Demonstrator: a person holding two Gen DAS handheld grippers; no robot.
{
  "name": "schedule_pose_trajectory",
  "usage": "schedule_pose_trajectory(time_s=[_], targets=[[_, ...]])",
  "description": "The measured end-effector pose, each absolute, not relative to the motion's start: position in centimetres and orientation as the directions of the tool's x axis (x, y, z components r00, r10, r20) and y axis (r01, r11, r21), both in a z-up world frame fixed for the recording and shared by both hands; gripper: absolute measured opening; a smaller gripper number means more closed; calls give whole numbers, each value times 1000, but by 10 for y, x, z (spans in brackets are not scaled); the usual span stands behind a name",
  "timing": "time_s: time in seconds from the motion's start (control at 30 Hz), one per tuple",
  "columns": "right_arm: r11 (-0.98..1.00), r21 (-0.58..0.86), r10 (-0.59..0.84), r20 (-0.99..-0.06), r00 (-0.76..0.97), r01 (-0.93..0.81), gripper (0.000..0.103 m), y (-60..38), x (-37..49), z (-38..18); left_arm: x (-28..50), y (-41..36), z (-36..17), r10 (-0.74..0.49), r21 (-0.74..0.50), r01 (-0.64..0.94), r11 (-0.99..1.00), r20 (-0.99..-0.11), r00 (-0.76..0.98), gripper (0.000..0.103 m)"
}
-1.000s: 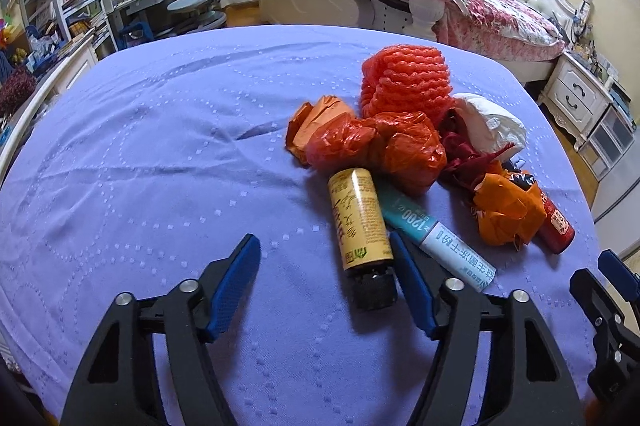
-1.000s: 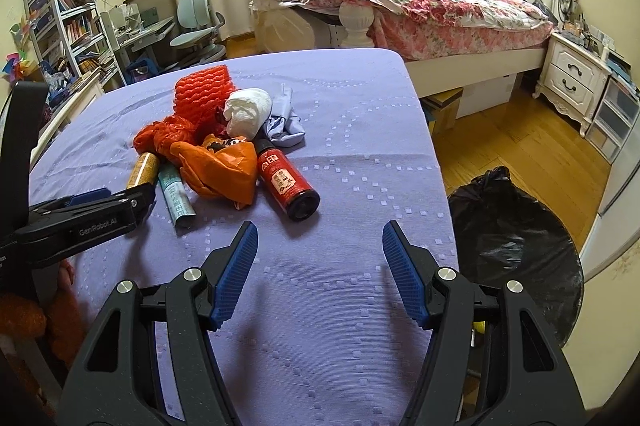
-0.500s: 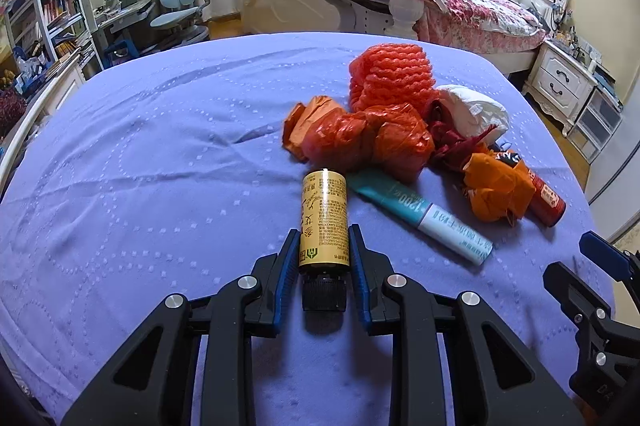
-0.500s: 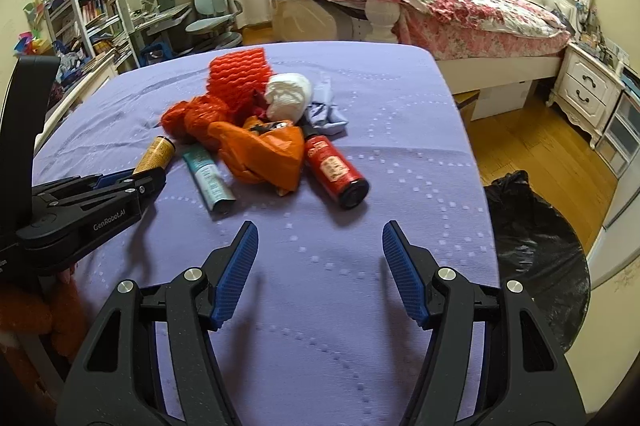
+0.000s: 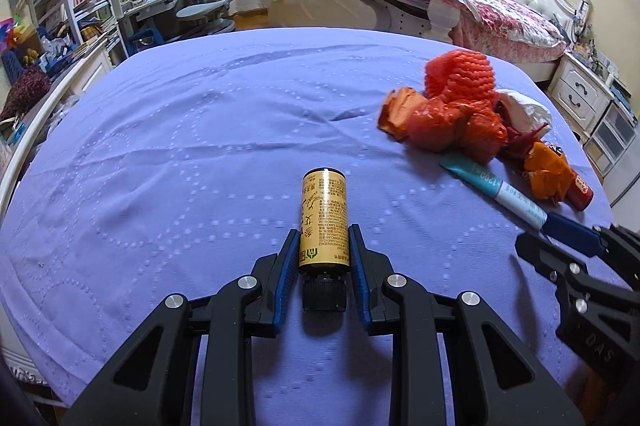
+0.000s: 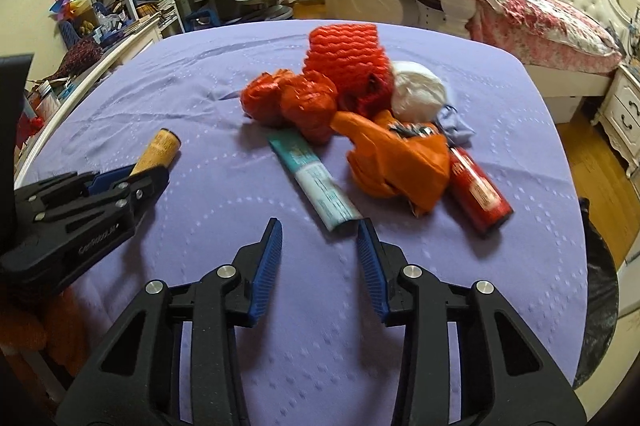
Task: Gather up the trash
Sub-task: 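Grasp the gold can with the left tool while the right tool grasps the teal tube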
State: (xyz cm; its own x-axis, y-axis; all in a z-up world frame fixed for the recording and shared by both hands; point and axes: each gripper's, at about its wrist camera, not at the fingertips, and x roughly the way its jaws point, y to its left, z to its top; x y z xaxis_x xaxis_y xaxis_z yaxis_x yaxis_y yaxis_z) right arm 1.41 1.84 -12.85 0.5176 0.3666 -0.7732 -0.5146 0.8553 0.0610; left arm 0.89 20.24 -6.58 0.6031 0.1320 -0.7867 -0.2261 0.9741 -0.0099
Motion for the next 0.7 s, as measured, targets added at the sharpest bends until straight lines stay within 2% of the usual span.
schedule_pose_trajectory(time_s=[0.2,0.43,0.7], targets=[[849,23,342,-786,515,-528,39,39,26,-131,7,213,-66,130,-26,-241,970,-784,606,27],[811,99,412,-795,444,-576,39,40,14,-123,3,227,-65,149,-24,-265,964,-778,611,27],[836,80,391,-781,487,-542,39,36,16,-116,2,237,-64,165,-18,-280,960,-772,614,27]])
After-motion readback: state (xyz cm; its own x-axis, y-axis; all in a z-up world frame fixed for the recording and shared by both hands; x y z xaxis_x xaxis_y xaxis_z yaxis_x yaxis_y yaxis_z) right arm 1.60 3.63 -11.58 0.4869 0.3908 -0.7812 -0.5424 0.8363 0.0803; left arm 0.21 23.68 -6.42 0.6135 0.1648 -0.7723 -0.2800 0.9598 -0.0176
